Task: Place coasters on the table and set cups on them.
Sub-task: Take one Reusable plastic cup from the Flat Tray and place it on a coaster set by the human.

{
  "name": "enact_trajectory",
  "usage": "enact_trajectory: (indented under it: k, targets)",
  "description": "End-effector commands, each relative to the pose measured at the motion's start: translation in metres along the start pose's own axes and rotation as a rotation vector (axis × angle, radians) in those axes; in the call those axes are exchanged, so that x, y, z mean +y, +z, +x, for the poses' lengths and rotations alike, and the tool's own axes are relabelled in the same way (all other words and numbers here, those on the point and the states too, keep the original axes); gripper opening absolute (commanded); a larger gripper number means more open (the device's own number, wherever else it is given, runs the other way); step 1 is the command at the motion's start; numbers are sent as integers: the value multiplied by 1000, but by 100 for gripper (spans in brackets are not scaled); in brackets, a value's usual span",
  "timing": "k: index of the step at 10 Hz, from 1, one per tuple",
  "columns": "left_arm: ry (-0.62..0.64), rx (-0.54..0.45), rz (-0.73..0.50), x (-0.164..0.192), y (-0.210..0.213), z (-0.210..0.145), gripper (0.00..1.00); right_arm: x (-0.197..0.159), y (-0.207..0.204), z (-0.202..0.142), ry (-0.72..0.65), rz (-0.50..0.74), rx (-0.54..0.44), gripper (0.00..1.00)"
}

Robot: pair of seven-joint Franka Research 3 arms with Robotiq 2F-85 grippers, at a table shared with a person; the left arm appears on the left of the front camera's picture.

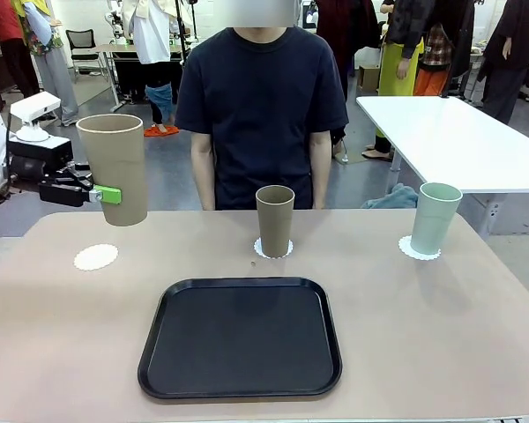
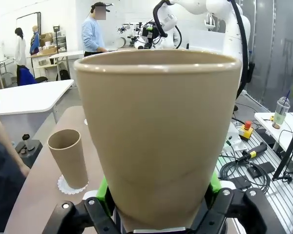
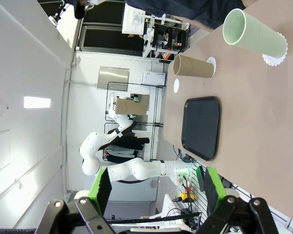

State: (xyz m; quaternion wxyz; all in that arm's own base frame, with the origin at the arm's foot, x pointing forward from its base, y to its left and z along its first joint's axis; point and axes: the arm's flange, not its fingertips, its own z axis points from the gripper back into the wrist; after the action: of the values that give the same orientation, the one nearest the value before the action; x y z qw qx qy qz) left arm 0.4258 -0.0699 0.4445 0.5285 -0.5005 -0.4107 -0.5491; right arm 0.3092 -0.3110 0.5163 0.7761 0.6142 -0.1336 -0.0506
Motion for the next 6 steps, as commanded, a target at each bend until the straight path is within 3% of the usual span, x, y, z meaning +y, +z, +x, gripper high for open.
enact_trajectory:
  k: [1, 2, 3, 4, 6]
  targets:
    - [-15, 1, -4, 1, -3, -3, 0, 3, -1, 0, -14, 14, -8, 100]
    - [-15, 1, -4, 1, -3, -3, 0, 3, -1, 0, -14, 14, -8, 100]
    - [3, 0, -3, 1, -1, -2, 84, 3, -1, 0, -14, 14, -8, 100]
    - [-3, -78, 47, 26, 36, -6, 84, 3, -1, 0, -14, 14, -8, 100]
    - [-61, -93, 155, 48, 97, -13, 84, 3, -1, 0, -14, 14, -8, 100]
